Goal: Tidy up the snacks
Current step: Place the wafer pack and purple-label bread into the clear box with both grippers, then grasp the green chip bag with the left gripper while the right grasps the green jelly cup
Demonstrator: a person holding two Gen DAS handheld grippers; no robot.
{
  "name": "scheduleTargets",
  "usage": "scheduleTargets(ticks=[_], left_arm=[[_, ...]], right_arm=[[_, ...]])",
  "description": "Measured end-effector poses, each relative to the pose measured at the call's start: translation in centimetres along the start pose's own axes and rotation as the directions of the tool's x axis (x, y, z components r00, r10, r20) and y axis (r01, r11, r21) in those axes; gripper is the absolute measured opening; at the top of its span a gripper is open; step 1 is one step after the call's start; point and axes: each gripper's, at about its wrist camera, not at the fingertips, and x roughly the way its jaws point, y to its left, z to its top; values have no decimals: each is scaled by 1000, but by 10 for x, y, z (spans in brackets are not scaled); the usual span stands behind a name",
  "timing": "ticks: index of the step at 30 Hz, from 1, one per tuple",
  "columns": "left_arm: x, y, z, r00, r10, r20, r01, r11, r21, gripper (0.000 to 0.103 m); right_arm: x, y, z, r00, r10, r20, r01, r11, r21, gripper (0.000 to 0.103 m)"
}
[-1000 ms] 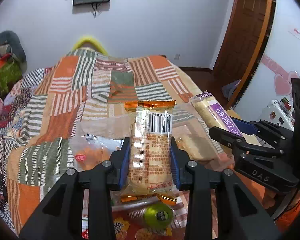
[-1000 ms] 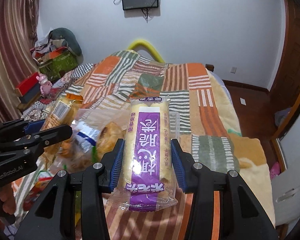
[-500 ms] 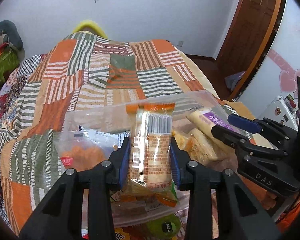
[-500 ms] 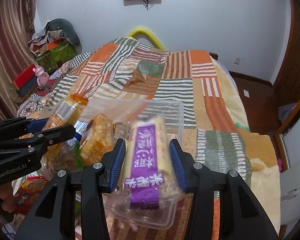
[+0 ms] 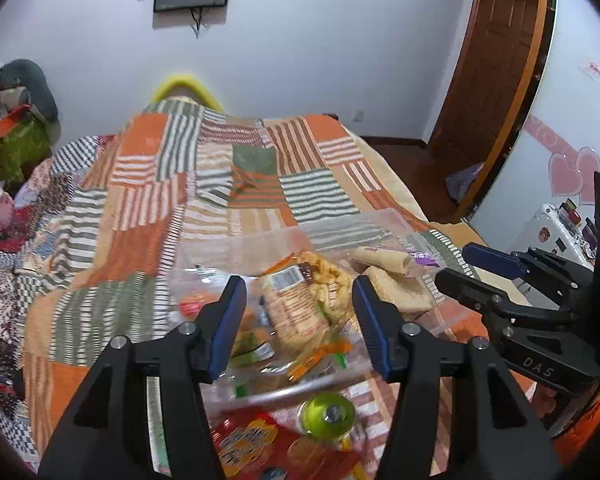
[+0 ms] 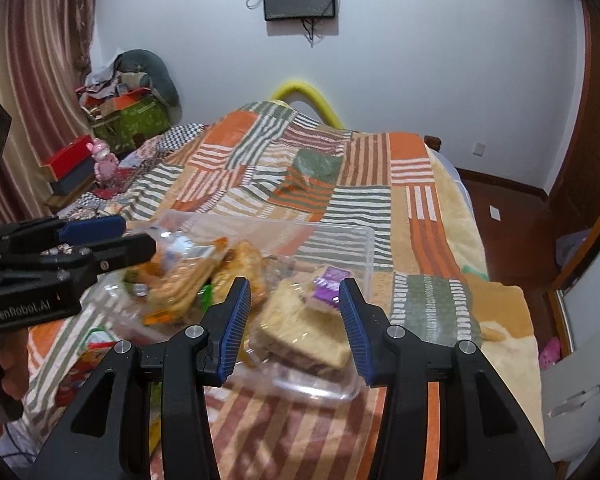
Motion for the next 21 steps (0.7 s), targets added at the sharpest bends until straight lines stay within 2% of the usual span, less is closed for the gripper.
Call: scheduleTargets(ticks=[5, 10, 15, 21], left_arm=[[-31, 15, -11, 999, 24, 29, -23, 1000, -6, 63], [-45, 40, -30, 998, 65, 10, -65, 998, -22, 64], [-41, 72, -58, 991, 118, -55, -121, 992, -45, 65], [-22, 105, -95, 979, 138, -149, -153, 984, -91, 65]], right_arm=[[-11, 15, -5, 1000, 28, 9, -28, 1000, -13, 45], [-11, 29, -14, 998, 56, -5, -56, 998, -18, 45], [2, 42, -25, 995, 83, -51, -84, 996, -15, 45], [23, 56, -42, 987, 103, -123, -106, 994, -19, 45]])
